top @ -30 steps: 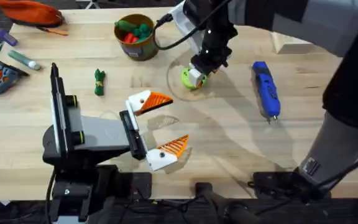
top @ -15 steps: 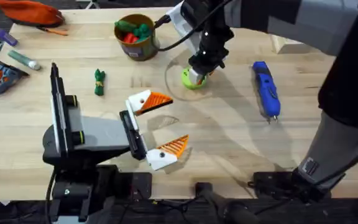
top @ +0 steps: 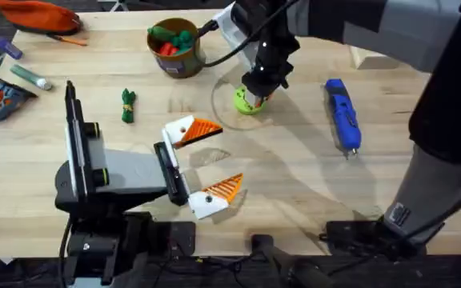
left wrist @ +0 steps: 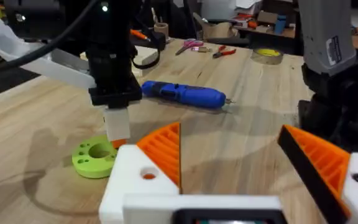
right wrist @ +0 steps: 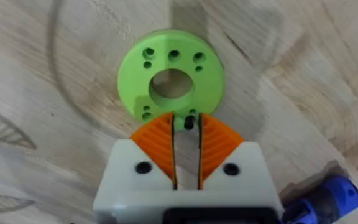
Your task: Pick up the gripper from the table and insert it into the empty holder that is missing its gripper. Then pick up a screw, insert it into the mounting hole, and use the screwdriver to tighten it. Finally, clean up the table by picking up the vegetable and placing it into the bucket.
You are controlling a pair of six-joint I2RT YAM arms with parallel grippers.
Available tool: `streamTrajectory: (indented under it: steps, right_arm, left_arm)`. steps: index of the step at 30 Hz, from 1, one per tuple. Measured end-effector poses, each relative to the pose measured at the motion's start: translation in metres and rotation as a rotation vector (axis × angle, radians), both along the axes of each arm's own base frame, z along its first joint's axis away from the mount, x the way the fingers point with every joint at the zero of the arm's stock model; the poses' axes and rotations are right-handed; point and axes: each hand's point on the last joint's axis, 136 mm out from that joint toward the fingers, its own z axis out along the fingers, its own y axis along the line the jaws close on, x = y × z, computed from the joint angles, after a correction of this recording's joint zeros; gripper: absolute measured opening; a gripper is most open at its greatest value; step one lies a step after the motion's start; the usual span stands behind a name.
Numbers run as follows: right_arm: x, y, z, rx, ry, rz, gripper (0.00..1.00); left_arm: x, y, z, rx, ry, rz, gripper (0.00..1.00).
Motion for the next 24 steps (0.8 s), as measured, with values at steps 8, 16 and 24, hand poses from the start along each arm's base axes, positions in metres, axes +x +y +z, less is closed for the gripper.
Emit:
streamTrajectory:
  steps: [8,16,24]
  right_arm:
    - [0.0001,0.0001,0.0,0.0,0.0,0.0,0.121]
    - [0.0013,0.0008,0.0001,0.003,-0.006,0.0,0.009]
    - [0.0014,0.0008,0.0001,0.003,-0.006,0.0,0.006]
  left_arm:
    - [0.0,0.0,0.0,0.0,0.0,0.0,0.988]
    - [0.0,0.0,0.0,0.0,0.0,0.0,0.987]
    - [0.0,0.0,0.0,0.0,0.0,0.0,0.987]
